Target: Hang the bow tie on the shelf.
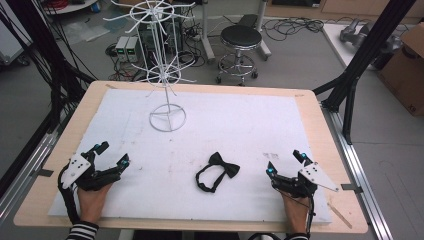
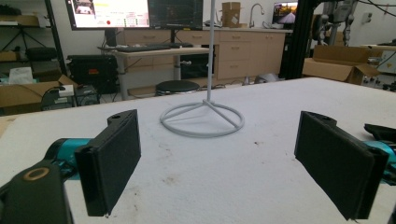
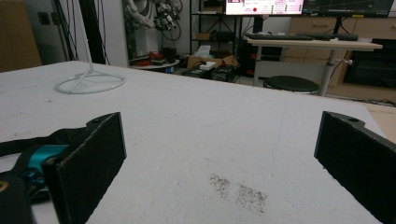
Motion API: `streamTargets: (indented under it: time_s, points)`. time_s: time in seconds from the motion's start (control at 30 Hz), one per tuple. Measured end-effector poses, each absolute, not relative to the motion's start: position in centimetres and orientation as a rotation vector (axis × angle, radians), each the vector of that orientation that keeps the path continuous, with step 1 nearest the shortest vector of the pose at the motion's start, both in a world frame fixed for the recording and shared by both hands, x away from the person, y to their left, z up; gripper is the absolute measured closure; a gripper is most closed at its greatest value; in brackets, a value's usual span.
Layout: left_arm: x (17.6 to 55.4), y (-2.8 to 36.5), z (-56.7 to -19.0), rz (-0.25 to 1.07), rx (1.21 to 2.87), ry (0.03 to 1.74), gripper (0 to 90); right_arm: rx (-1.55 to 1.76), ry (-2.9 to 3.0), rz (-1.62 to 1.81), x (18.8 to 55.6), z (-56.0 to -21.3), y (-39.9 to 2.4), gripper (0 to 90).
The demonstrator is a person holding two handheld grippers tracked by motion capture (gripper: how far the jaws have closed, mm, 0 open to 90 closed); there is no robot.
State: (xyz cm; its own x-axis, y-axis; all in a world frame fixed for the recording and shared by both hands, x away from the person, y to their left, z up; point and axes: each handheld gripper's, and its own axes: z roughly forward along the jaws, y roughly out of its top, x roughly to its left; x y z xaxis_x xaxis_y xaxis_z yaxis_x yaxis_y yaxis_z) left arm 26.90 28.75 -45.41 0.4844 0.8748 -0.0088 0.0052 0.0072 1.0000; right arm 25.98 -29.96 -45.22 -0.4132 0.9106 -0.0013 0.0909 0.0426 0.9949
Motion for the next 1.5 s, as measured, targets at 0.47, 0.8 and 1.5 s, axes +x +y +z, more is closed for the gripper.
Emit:
streamTargets:
  time_s: [0.47, 0.8, 1.5]
  points:
    - [26.8, 28.8, -45.4, 0.826, 1.394, 0.831, 14.9, 1.038, 1.599, 1.460, 25.9, -45.2, -30.0, 1.0]
    - [26.8, 28.9, -45.4, 0.821, 1.388, 0.837, 14.8, 1.033, 1.645, 1.423, 26.2, -45.1, -29.8, 1.0]
    - [26.8, 28.9, -45.4, 0.820, 1.386, 0.836, 14.8, 0.906, 1.884, 1.392, 27.4, -39.2, -26.4, 1.0]
